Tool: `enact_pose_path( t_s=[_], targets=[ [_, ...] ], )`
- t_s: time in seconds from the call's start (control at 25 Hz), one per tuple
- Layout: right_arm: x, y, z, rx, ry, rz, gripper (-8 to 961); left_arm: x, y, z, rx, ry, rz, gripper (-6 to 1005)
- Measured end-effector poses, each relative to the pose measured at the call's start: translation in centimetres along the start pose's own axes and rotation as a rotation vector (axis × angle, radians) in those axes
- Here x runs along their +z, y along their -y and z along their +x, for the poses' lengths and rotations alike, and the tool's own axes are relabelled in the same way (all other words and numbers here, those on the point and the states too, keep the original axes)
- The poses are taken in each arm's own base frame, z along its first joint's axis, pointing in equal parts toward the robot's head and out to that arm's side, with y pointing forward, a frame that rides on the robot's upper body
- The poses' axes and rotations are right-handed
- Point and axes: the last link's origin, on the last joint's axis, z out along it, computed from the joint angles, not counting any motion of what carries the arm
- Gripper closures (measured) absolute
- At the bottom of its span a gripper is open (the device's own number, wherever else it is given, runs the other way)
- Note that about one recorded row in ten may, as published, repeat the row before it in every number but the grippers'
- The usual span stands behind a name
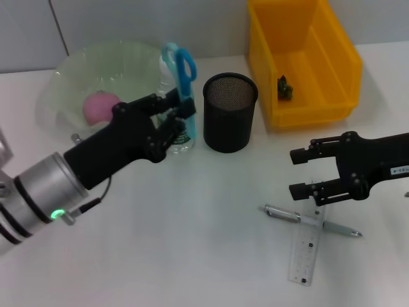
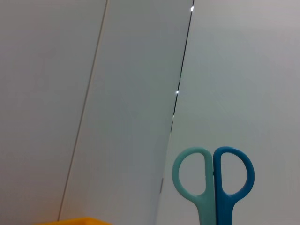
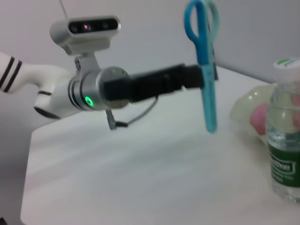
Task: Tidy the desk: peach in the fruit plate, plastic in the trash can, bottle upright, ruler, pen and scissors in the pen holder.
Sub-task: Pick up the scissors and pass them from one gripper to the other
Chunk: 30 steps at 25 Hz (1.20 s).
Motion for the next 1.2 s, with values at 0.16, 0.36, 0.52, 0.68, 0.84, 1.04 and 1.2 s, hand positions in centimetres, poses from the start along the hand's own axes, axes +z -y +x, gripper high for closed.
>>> enact_pose_path(
  t_s=[0.16, 0.36, 0.52, 0.68, 0.84, 1.04, 1.2],
  targets=[
    [0.2, -0.5, 0.1, -0.034, 0.076, 0.013, 222, 1.2, -1.1, -1.1, 0.041, 0.011, 0.058, 766],
    [0.2, -0.7, 0.8, -0.069, 0.2, 0.107, 223, 2.2, -2.1, -1.7, 0.109, 0.006, 0.174, 766],
    [0.6, -0.5, 0.8, -0.101, 0.337, 0.196, 223, 2.6, -1.8, -2.0, 0.1, 0.007, 0.258, 766],
    [1.2, -0.6, 0.9, -0.121, 0.491, 0.255, 223, 2.5, -1.4, -2.2, 0.089, 0.005, 0.31, 765],
    [2.2, -1.2, 1.1, -0.134, 0.623, 0.286, 223, 2.4, -1.8, -2.5, 0.098, 0.005, 0.324, 765],
    [3.4, -1.6, 1.2, -0.117, 0.658, 0.269, 224, 2.8, -3.5, -3.0, 0.157, 0.012, 0.307, 765],
    [4.3, -1.8, 1.1, -0.099, 0.676, 0.255, 224, 2.9, -4.3, -3.3, 0.187, 0.014, 0.324, 765]
  ],
)
